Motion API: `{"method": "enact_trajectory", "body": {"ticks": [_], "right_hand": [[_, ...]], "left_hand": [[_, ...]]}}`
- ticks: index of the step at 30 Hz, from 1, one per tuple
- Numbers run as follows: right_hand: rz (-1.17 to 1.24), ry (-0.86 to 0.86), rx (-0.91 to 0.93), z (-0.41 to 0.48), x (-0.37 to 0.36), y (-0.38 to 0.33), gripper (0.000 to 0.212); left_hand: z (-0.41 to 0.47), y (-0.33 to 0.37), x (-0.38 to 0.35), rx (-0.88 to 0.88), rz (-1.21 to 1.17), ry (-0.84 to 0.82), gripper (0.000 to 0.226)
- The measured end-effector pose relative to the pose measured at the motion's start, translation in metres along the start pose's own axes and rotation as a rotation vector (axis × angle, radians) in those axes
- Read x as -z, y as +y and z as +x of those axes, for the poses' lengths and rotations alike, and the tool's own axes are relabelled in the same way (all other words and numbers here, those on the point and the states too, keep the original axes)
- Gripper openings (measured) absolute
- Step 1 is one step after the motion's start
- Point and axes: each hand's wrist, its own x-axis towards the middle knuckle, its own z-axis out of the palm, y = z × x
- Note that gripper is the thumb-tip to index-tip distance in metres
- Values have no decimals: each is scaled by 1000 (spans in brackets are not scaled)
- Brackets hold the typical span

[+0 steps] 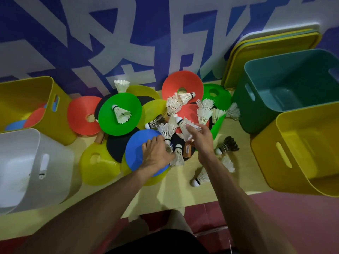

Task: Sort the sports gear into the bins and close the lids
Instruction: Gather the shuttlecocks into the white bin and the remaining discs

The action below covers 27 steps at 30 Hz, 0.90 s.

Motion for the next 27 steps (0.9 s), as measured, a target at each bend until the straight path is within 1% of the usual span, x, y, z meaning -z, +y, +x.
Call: {"method": "enact_trajectory", "body": {"ticks": [2, 4, 6, 9, 12, 14, 17, 20, 23, 27], "right_hand": [[-17, -7, 14, 1, -4, -6, 52], [-22, -19, 33, 3, -10, -13, 53], [-36, -5, 39, 5, -19, -20, 48], [-59, 2, 62, 4, -34, -26, 33], [-63, -48, 81, -2, -56, -32, 35], [-49, -98, 89, -9, -79, -40, 37], [-59, -157, 126, -21, -122, -50, 36], [-87, -200, 130, -36, -169, -54, 35], [-139, -263, 140, -53, -216, -56, 40], [-260, -357, 218, -85, -281, -51, 41]], "left_hand": [[3, -1, 18, 45, -159, -34, 63], [8, -5, 35, 74, -304, -39, 62], [12, -12, 51, 92, -367, -3, 56], [16, -29, 78, 132, -517, 50, 45], [20, -57, 106, 208, -689, 94, 36], [21, -81, 126, 255, -826, 142, 29], [15, -120, 156, 291, -987, 240, 25], [2, -162, 183, 310, -1079, 331, 17], [-14, -207, 206, 315, -1161, 370, 24], [-45, -266, 231, 280, -1279, 431, 8]]}}
